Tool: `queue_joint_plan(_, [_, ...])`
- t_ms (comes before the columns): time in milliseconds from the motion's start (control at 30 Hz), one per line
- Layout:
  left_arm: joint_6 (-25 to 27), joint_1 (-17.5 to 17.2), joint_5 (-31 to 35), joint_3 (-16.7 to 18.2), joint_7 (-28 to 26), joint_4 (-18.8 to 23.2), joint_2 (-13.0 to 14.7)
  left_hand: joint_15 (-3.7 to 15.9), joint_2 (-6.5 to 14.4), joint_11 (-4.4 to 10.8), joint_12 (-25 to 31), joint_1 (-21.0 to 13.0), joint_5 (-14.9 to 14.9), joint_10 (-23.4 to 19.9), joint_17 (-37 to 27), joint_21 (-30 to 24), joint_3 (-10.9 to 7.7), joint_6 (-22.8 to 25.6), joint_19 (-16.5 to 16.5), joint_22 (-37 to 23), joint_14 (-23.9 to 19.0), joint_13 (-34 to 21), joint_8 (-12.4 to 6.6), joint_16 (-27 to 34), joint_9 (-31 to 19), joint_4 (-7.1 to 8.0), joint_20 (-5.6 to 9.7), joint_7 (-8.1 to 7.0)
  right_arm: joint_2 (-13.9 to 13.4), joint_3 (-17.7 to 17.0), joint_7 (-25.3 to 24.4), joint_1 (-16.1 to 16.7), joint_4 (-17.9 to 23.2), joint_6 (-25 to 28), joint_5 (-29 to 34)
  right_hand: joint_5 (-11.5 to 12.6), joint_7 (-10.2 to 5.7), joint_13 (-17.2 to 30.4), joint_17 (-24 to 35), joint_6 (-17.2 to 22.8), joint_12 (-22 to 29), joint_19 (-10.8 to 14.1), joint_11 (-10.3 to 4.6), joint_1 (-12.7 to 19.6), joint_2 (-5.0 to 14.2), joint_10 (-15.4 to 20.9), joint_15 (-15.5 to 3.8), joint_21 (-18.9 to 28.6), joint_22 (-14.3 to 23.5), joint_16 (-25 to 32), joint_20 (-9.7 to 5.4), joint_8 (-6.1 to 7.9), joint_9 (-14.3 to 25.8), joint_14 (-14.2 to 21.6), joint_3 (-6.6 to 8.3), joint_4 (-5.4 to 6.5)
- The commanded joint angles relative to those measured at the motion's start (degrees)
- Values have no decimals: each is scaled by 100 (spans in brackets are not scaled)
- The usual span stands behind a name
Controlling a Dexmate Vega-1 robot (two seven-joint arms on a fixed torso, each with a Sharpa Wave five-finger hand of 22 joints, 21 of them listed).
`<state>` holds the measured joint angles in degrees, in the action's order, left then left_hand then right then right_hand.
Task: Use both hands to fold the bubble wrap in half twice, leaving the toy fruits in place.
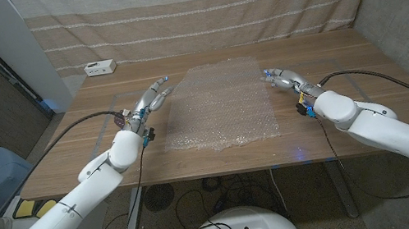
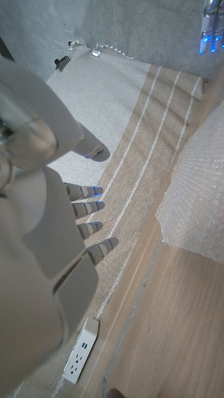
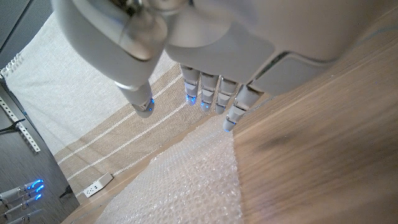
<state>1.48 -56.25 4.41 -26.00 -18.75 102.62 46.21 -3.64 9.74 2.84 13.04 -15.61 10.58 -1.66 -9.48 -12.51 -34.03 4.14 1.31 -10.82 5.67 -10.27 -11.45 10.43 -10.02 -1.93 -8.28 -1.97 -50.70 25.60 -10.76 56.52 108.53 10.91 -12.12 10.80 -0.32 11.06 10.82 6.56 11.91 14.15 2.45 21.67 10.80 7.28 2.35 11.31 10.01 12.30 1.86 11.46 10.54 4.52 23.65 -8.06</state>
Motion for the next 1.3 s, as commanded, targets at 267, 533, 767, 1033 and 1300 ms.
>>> queue_joint_plan(267, [924, -381, 973, -43, 79, 925, 556, 78, 36, 39, -16, -196, -9, -100, -11, -17, -107, 135, -54, -8, -65, -20, -30, 4, -9, -114, -13, -21, -460, 162, -170, 298, 875, 595, 955, -12, -40, 19, 45, 71, 42, 140, -43, 168, 2, 180, -78, 79, 13, 83, 2, 23, 22, 201, 127, 55])
queue_joint_plan(533, [1211, -514, 1334, -61, 192, 1249, 763, 108, 31, 15, -52, -264, -8, -48, -10, -13, -141, 160, -53, -7, -75, -21, -17, -1, -11, -166, -12, -13, -608, 208, -63, 386, 1291, 1152, 1255, -16, -44, 20, 53, 179, 52, 211, -30, 230, 0, 253, -107, 97, 13, 112, 8, 49, 24, 288, 168, 70])
queue_joint_plan(767, [1317, -665, 1359, 26, 273, 1402, 875, 82, 28, 33, -55, -314, -9, -67, -9, -10, -163, 163, -53, -6, -97, -22, -2, 0, -13, -204, -35, -21, -710, 282, -76, 504, 1617, 1641, 1519, -18, -71, 20, 57, 196, 46, 214, -31, 257, 2, 258, -118, 93, 13, 109, 0, 47, 24, 288, 185, 77])
queue_joint_plan(1033, [1377, -770, 1433, 65, 483, 1568, 1071, 110, 10, 29, -79, -373, -9, -39, -9, -9, -185, 172, -60, -4, -110, -22, 12, -4, -15, -257, -37, -52, -881, 389, -152, 681, 1945, 2089, 1924, -16, -123, 20, 53, 256, 51, 233, -43, 329, 2, 306, -150, 93, 12, 108, -14, 57, 26, 310, 230, 66])
queue_joint_plan(1300, [1409, -933, 1510, 129, 526, 1715, 1214, 132, -22, 33, -83, -425, -11, -51, -9, 0, -194, 162, -50, -1, -111, -24, 29, -10, -16, -313, -59, -78, -990, 498, -214, 832, 2158, 2386, 2256, -18, -150, 20, 52, 313, 60, 265, -55, 392, 1, 363, -183, 97, 12, 118, -38, 65, 27, 359, 265, 58])
